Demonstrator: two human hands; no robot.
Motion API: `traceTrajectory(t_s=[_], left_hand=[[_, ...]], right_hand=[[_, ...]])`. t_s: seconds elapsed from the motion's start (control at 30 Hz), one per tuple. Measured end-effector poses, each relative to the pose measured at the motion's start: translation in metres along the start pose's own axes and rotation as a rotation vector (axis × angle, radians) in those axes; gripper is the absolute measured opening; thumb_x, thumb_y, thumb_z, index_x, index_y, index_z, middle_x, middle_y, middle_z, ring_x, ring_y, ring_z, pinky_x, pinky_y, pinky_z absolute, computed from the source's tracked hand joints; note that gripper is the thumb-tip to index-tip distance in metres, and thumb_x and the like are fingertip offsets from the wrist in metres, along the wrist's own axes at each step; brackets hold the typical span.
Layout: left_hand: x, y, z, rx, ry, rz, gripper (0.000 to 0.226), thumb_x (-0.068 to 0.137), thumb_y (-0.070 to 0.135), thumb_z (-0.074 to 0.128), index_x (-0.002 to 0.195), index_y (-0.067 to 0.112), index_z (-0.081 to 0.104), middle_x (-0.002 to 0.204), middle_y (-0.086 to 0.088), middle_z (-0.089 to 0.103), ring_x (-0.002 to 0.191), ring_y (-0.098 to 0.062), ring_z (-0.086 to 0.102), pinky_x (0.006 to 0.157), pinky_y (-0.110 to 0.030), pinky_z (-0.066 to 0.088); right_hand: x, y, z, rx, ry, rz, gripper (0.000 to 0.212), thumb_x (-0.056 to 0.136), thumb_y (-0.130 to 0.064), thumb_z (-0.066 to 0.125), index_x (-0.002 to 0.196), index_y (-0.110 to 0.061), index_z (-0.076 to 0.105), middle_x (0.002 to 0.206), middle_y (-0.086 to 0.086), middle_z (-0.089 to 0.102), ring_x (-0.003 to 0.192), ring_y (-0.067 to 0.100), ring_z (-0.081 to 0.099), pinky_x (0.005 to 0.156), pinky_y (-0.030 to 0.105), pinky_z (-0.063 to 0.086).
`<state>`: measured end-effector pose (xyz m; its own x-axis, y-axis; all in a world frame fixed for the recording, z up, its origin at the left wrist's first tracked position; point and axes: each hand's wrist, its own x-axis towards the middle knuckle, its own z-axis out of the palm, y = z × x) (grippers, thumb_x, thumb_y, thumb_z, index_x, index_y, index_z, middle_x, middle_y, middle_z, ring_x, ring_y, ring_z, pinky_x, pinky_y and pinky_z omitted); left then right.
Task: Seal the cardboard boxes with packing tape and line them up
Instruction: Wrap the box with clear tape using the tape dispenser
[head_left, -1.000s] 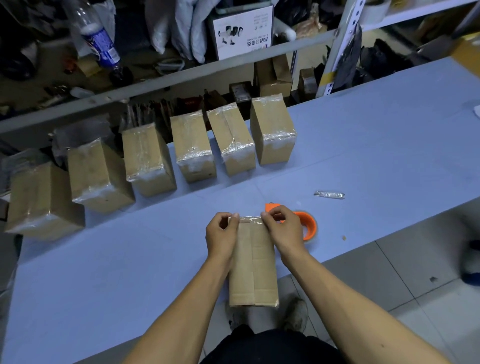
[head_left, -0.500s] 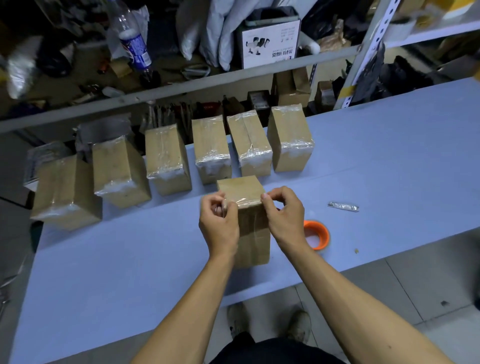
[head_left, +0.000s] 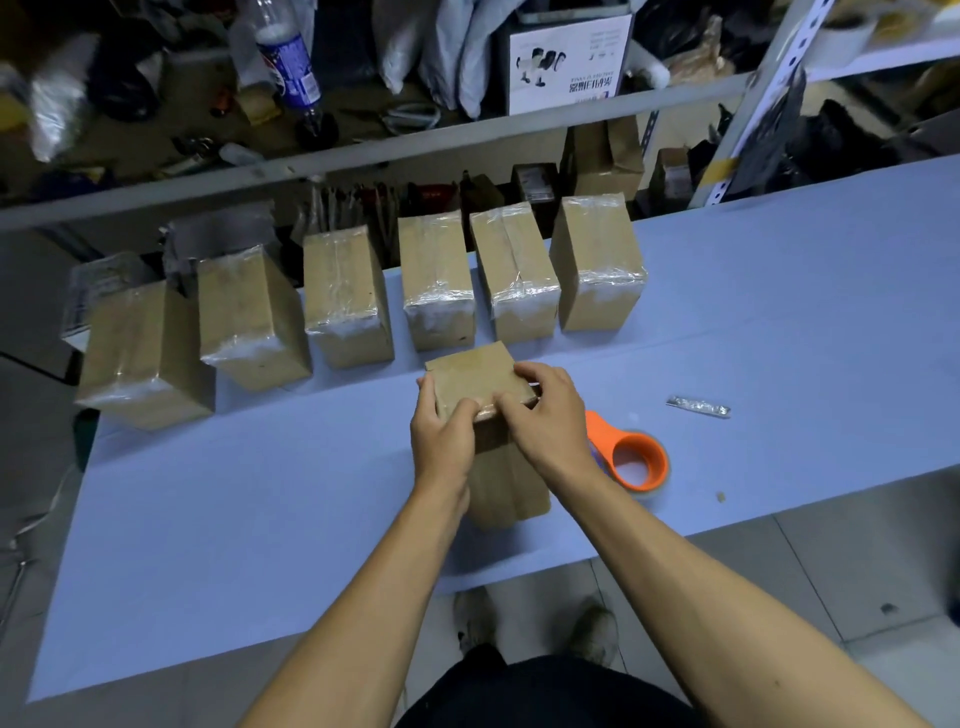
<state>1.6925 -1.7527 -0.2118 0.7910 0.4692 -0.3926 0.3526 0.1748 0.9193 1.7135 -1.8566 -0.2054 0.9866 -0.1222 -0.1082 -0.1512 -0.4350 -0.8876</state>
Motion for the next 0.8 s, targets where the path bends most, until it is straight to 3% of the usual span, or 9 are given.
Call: traceTrajectory(t_s=[0.1,0.23,0.3,0.37,0.43,0.57,0.67,0.73,0.8], left_hand=[[0.005,0.003,-0.002,-0.026,0.025,-0.033,0.067,0.088,0.003,0.060,0.151,0.016,0.038,0.144,0.002,0.050,0.119,-0.014,0.056,0.094,-0.027,0.048],[0.014,0.006,-0.006,-0.047,-0.007,-0.076,0.064,0.091,0.002,0.057,0.150,0.013,0.038,0.147,-0.001,0.049,0.123,-0.017,0.054,0.104,-0.034,0.046],[0.015,0.007,-0.009,-0.054,-0.038,-0.101,0.063,0.092,0.005,0.057,0.151,0.016,0.037,0.141,-0.001,0.054,0.118,-0.016,0.057,0.098,-0.032,0.049],[0.012,0.008,-0.012,-0.053,-0.104,-0.113,0.067,0.091,0.007,0.060,0.152,0.021,0.034,0.126,0.006,0.062,0.104,-0.011,0.062,0.082,-0.024,0.052],[0.010,0.009,-0.013,-0.057,-0.136,-0.118,0.072,0.089,0.008,0.064,0.152,0.023,0.033,0.125,0.005,0.062,0.099,-0.009,0.063,0.073,-0.020,0.052],[0.015,0.015,-0.008,-0.122,-0.054,-0.192,0.063,0.087,0.006,0.060,0.146,0.024,0.044,0.126,-0.001,0.062,0.109,-0.021,0.063,0.086,-0.035,0.055],[0.023,0.023,-0.010,-0.118,-0.028,-0.178,0.035,0.091,0.007,0.055,0.120,0.024,0.062,0.105,0.007,0.065,0.102,-0.021,0.063,0.080,-0.034,0.054],[0.031,0.025,-0.016,-0.063,-0.024,-0.166,0.044,0.092,0.013,0.055,0.134,0.026,0.056,0.116,0.008,0.064,0.108,-0.021,0.063,0.090,-0.040,0.055],[0.037,0.026,-0.024,-0.040,0.022,-0.185,0.056,0.090,0.020,0.055,0.144,0.030,0.046,0.129,0.003,0.062,0.109,-0.024,0.064,0.093,-0.046,0.054]], right_hand=[[0.004,-0.002,0.000,-0.017,0.018,-0.037,0.028,0.084,-0.014,0.067,0.111,-0.015,0.075,0.104,0.003,0.066,0.097,0.017,0.063,0.092,0.031,0.048],[0.008,0.000,0.000,0.027,-0.001,-0.007,0.027,0.086,-0.015,0.065,0.111,-0.017,0.076,0.103,-0.001,0.067,0.095,0.013,0.062,0.094,0.033,0.049],[0.009,-0.002,0.001,0.033,-0.033,0.017,0.029,0.089,-0.016,0.063,0.116,-0.018,0.073,0.107,-0.001,0.061,0.101,0.015,0.060,0.098,0.031,0.046],[0.006,-0.002,0.003,0.031,-0.096,0.018,0.034,0.090,-0.021,0.065,0.124,-0.018,0.067,0.113,0.001,0.050,0.107,0.014,0.056,0.100,0.024,0.041],[0.004,-0.001,0.005,0.023,-0.113,0.003,0.040,0.088,-0.024,0.069,0.127,-0.018,0.064,0.115,0.001,0.046,0.107,0.013,0.054,0.098,0.021,0.040],[0.011,-0.007,0.004,-0.006,-0.095,0.006,0.046,0.092,-0.023,0.064,0.137,-0.018,0.057,0.122,0.002,0.055,0.113,0.015,0.054,0.091,0.016,0.035],[0.008,0.000,-0.008,0.158,-0.288,0.053,0.073,0.091,-0.031,0.069,0.154,-0.026,0.031,0.132,-0.007,0.055,0.121,0.008,0.051,0.100,0.024,0.040],[0.004,0.018,-0.017,0.038,-0.436,0.064,0.089,0.087,-0.034,0.075,0.157,-0.030,0.020,0.135,-0.011,0.050,0.125,0.004,0.044,0.104,0.028,0.039],[0.000,0.039,-0.023,-0.109,-0.445,0.139,0.086,0.086,-0.038,0.074,0.155,-0.028,0.026,0.138,-0.006,0.050,0.126,0.011,0.046,0.104,0.033,0.042]])
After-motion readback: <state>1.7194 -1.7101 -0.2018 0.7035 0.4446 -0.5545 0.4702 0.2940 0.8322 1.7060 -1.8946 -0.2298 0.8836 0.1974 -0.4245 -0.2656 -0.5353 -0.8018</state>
